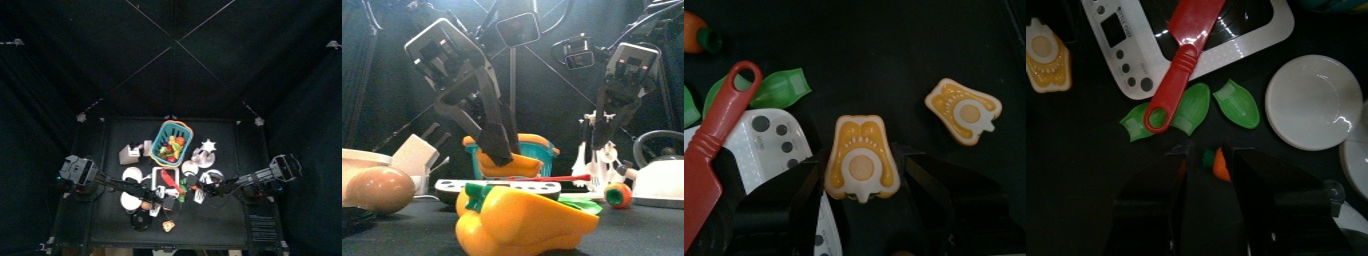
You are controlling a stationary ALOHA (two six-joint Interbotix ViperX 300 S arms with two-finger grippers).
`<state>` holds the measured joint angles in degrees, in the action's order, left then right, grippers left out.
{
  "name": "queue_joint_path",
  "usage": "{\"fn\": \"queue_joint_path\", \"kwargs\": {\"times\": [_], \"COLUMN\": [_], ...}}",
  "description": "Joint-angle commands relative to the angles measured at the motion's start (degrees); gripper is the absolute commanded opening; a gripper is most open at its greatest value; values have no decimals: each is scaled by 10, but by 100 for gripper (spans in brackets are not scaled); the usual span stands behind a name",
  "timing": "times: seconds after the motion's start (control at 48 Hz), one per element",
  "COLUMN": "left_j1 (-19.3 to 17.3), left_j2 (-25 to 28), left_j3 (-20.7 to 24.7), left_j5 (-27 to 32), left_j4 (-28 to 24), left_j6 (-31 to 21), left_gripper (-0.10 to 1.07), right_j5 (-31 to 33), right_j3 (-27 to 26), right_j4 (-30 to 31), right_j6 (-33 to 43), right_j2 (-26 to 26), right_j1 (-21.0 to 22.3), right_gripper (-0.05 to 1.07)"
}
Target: Place squash half into pan
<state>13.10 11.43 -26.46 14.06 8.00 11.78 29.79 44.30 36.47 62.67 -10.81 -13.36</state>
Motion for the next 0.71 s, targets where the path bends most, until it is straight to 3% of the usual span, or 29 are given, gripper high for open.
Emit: {"fn": "queue_joint_path", "kwargs": {"times": [0.0, 0.188, 0.458, 0.688], "left_j1": [-3, -3, -8, -54], "left_j2": [-23, -77, -184, -283], "left_j3": [7, -34, -150, -250], "left_j5": [-20, -75, -100, -106], "left_j4": [-1, 11, 66, 79], "left_j6": [-2, -3, -4, -3], "left_gripper": [69, 69, 69, 69], "right_j5": [-1, -2, -2, -2], "right_j3": [-4, -4, -4, -4], "right_j4": [2, 2, 11, 8], "right_j6": [-1, -1, -1, 0], "right_j2": [-18, -21, -20, -19], "right_j1": [1, 1, 2, 7], "right_gripper": [71, 71, 71, 71]}}
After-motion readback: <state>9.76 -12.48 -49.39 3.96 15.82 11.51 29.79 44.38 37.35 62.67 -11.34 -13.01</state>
